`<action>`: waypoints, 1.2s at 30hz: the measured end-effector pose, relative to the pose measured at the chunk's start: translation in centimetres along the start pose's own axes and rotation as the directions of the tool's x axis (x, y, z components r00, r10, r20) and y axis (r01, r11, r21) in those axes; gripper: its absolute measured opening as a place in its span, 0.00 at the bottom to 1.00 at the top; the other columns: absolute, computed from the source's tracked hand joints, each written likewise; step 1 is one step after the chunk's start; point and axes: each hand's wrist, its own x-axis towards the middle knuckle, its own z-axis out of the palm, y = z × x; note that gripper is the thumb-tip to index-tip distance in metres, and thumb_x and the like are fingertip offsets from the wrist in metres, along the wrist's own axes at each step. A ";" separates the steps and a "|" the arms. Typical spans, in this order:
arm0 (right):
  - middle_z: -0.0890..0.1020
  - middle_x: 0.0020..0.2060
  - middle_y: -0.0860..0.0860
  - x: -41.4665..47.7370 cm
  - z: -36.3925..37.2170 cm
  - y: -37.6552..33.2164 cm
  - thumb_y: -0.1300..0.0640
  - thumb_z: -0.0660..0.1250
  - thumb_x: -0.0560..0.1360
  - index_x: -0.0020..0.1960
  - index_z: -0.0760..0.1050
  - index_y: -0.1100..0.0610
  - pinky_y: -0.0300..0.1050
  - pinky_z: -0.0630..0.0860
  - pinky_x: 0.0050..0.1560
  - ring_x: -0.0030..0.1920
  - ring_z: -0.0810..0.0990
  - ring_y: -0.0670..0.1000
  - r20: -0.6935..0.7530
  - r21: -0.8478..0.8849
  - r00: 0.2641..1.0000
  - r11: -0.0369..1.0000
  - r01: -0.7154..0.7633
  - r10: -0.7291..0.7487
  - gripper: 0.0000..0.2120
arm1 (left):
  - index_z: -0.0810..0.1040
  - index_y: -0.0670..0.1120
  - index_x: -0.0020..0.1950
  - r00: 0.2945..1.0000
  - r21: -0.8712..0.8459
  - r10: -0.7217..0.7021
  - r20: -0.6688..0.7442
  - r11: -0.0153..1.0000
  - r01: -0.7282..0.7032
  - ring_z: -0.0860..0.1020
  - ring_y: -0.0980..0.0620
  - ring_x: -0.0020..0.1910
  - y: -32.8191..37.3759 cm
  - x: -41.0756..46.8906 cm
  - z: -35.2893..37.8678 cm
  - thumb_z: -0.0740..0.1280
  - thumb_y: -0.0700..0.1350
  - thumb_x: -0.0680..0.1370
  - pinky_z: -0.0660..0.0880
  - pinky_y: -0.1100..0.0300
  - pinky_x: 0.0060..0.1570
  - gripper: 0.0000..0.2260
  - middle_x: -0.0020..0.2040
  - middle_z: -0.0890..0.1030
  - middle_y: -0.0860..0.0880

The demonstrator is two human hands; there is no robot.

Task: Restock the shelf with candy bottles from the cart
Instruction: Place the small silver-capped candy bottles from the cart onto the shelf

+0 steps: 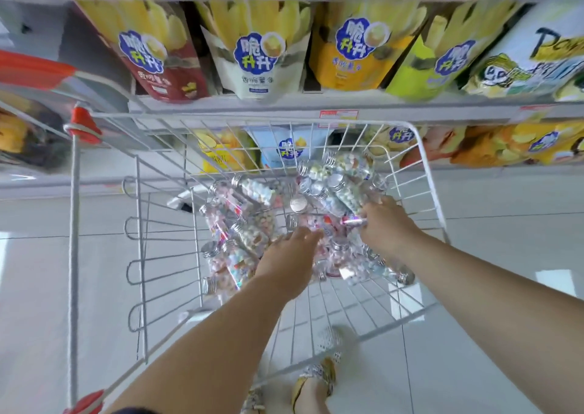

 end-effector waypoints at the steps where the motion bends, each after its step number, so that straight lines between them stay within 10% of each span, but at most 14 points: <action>1: 0.66 0.68 0.61 0.3 0.1 -0.1 0.56 0.68 0.77 0.66 0.74 0.60 0.50 0.73 0.63 0.62 0.74 0.60 0.010 0.012 1.000 1.000 -0.026 0.026 0.18 | 0.56 0.54 0.77 0.999 -0.027 -0.030 0.010 0.999 0.031 0.77 0.44 0.60 -0.1 0.7 0.3 0.62 0.35 0.78 0.78 0.46 0.56 0.32 0.75 0.64 0.49; 12: 0.75 0.51 0.54 -0.4 0.2 0.3 0.66 0.65 0.77 0.52 0.74 0.51 0.48 0.77 0.44 0.44 0.78 0.53 -0.130 0.057 0.989 0.995 0.078 -0.070 0.11 | 0.54 0.52 0.78 0.986 0.069 -0.162 -0.031 0.984 0.164 0.78 0.47 0.59 0.7 2.4 0.7 0.66 0.47 0.79 0.69 0.47 0.68 0.31 0.65 0.76 0.48; 31: 0.79 0.43 0.49 -24.9 -20.1 -0.4 0.63 0.74 0.72 0.51 0.77 0.46 0.40 0.71 0.39 0.40 0.76 0.47 -0.179 0.582 0.952 0.753 0.307 -0.250 0.15 | 0.77 0.54 0.52 0.928 -0.503 -0.265 -0.262 0.858 0.103 0.77 0.54 0.38 9.2 -20.3 -23.7 0.73 0.58 0.71 0.71 0.61 0.38 0.14 0.39 0.78 0.55; 33: 0.78 0.40 0.48 -28.8 -23.0 0.2 0.66 0.74 0.70 0.49 0.78 0.47 0.40 0.71 0.41 0.40 0.75 0.47 -0.268 0.620 0.932 0.697 0.360 -0.243 0.16 | 0.80 0.51 0.52 0.930 -0.680 -0.264 -0.254 0.733 0.023 0.80 0.51 0.38 11.3 -23.1 -26.1 0.75 0.58 0.66 0.77 0.59 0.40 0.19 0.42 0.81 0.48; 36: 0.79 0.39 0.47 -34.1 -26.4 0.8 0.69 0.74 0.69 0.47 0.78 0.48 0.41 0.73 0.43 0.38 0.76 0.44 -0.372 0.649 0.897 0.624 0.435 -0.239 0.17 | 0.80 0.39 0.52 0.962 -0.950 -0.191 -0.197 0.278 -0.140 0.82 0.46 0.49 14.3 -26.7 -28.3 0.74 0.47 0.72 0.80 0.47 0.53 0.15 0.53 0.81 0.36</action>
